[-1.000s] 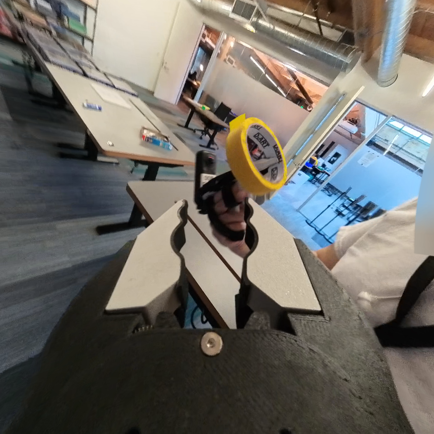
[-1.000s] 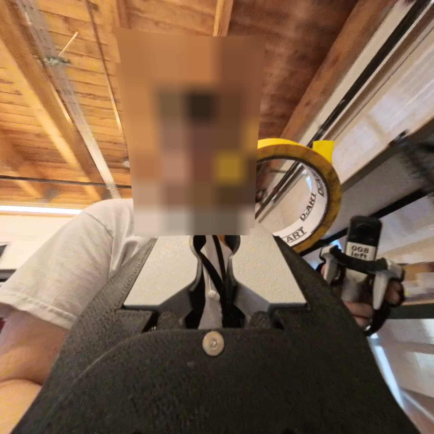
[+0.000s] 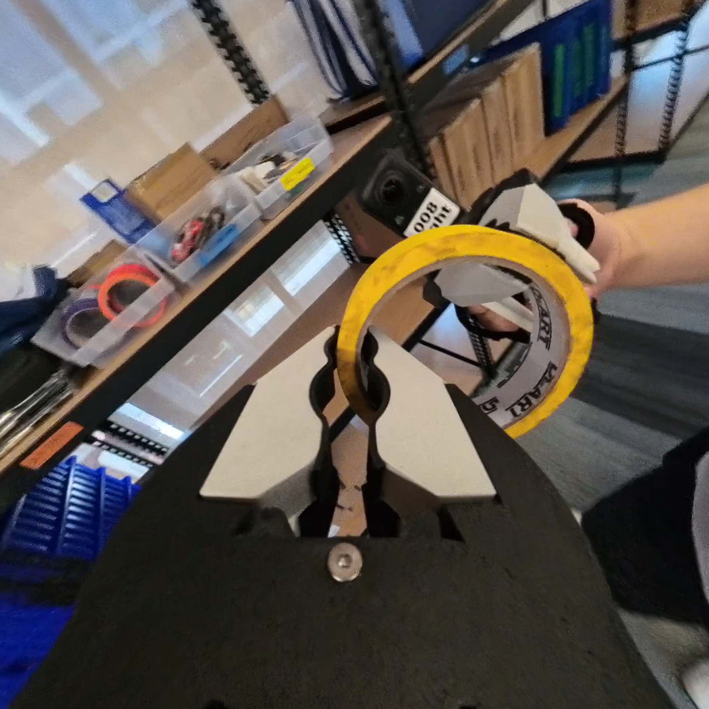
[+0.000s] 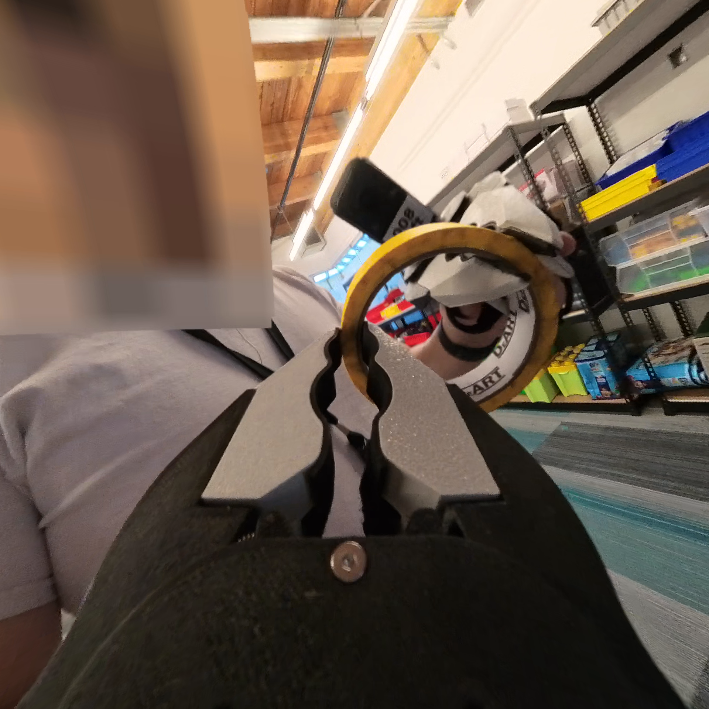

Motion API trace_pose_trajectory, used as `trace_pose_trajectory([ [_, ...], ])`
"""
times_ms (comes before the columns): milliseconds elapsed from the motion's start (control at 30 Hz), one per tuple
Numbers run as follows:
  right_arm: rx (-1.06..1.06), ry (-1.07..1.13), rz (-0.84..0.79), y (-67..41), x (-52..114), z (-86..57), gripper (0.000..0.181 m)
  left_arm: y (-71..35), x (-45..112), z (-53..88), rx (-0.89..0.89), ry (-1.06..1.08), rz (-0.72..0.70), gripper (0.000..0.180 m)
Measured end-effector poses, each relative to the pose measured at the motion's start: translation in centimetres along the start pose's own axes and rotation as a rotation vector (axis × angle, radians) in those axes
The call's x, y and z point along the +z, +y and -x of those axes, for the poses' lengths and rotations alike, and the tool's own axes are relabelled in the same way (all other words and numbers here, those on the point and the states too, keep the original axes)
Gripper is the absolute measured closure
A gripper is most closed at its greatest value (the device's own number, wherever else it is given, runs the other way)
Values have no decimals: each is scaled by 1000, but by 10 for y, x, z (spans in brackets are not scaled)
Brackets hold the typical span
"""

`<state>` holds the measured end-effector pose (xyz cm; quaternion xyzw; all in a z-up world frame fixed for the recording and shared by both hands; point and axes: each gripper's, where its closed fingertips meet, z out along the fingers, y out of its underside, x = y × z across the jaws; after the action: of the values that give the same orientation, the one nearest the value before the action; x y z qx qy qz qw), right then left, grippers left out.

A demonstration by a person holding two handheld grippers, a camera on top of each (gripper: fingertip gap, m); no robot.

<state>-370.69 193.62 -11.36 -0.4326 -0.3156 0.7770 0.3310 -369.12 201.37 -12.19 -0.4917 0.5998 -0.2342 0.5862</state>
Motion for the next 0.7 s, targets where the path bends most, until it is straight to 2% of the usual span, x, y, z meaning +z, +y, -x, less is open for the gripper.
trace_pose_trajectory([
  [100, 45, -15, -54, -26, -6, -32, 173, 21, 11, 37, 28, -154, -35, 170],
  [167, 50, 28, -31, -37, -15, -59, 173, 42, 24, 60, -29, -160, 24, 170],
  [233, 64, 126, -26, -55, -32, -94, 171, 66, 36, 92, -150, -163, 93, 172],
  [300, 25, 340, -45, -84, -57, -140, 164, 99, 50, 136, -187, -260, 193, 172],
  [400, -75, 698, 61, -125, -89, -198, 122, 131, 74, 187, -221, -353, 329, 172],
  [433, -117, 789, 134, -135, -95, -213, 113, 138, 83, 201, -212, -371, 360, 172],
  [467, -159, 877, 213, -144, -102, -229, 111, 142, 93, 215, -202, -388, 373, 172],
  [500, -197, 977, 287, -152, -113, -247, 113, 145, 104, 227, -195, -398, 377, 172],
  [567, -278, 1106, 420, -169, -132, -275, 154, 154, 122, 251, -213, -411, 371, 172],
  [633, -295, 1179, 434, -191, -146, -296, 156, 163, 137, 272, -275, -396, 344, 172],
  [700, -271, 1182, 432, -211, -154, -310, 157, 162, 148, 294, -318, -367, 240, 169],
])
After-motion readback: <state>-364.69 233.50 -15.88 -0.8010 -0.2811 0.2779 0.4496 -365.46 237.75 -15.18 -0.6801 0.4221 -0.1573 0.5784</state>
